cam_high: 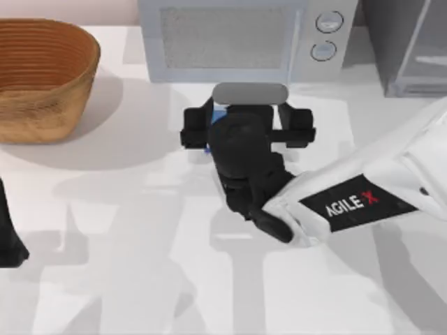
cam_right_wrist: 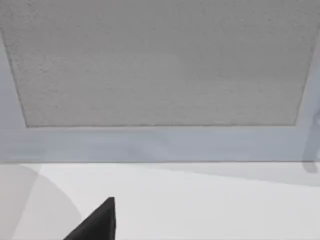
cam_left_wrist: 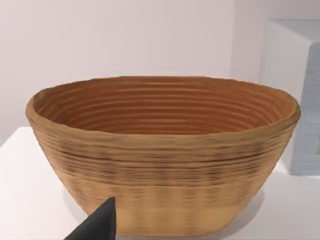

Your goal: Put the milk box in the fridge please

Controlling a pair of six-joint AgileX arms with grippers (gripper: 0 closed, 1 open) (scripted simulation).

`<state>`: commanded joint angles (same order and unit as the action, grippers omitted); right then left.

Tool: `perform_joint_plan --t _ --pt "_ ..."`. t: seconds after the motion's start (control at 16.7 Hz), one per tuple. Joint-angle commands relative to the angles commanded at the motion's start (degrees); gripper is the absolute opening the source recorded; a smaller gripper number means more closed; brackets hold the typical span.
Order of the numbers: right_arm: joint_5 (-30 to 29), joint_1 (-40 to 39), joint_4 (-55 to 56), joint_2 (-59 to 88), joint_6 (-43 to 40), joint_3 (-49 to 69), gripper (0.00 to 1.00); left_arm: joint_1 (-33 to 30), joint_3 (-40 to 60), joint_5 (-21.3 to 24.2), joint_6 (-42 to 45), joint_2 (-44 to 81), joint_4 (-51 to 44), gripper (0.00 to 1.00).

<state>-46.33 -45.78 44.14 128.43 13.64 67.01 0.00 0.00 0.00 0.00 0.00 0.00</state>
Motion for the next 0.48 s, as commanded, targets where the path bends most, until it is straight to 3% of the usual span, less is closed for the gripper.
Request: perform_joint_plan --t 0.48 --pt "-4.47 -4.43 4.43 12.39 1.22 6.57 1.0 0.0 0.0 0.0 0.0 0.0 0.0 1.0"
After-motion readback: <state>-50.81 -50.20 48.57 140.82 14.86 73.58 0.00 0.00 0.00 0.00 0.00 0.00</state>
